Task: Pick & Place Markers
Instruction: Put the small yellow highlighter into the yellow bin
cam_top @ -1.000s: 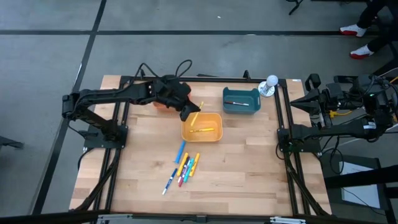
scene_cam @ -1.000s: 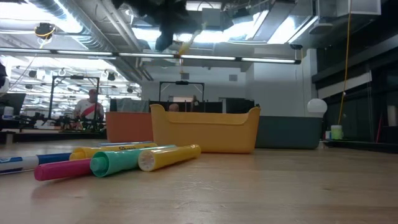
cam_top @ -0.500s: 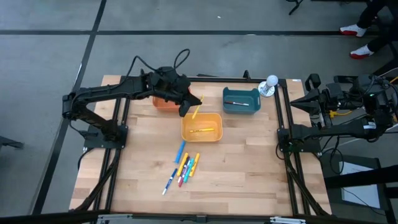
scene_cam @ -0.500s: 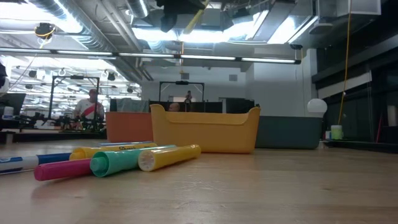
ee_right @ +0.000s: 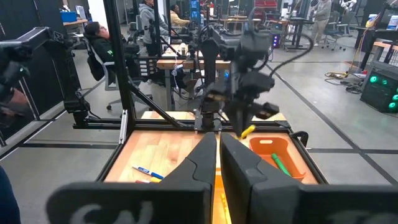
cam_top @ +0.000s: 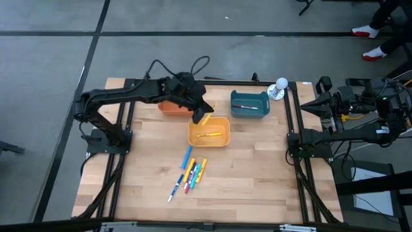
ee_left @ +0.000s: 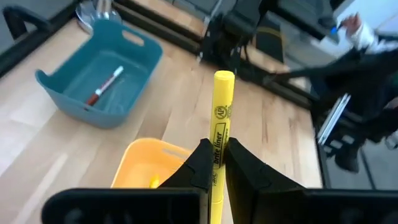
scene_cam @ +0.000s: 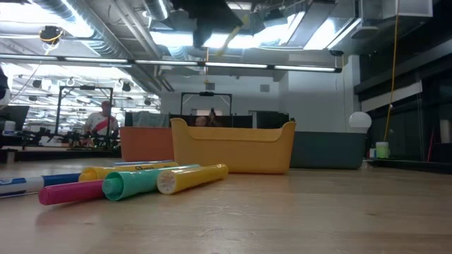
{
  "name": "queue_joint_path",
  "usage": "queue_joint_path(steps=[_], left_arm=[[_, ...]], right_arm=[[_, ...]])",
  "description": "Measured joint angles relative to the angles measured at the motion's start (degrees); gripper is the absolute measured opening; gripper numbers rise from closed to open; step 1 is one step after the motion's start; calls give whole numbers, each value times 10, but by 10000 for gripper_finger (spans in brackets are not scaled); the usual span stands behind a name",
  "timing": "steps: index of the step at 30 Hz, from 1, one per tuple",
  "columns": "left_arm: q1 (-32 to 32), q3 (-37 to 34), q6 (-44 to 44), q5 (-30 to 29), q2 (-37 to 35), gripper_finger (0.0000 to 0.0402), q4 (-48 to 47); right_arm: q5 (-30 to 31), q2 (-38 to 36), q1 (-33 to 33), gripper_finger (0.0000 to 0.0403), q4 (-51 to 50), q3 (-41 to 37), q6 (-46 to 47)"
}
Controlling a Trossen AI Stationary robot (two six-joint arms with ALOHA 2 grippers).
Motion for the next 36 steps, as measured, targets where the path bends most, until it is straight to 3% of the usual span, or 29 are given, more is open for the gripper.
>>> queue_joint_path(steps=[36], left_arm=[[-43, 0, 153, -34, 184, 17, -78]], right_arm=[[0, 0, 0, 23, 0, 0, 0]])
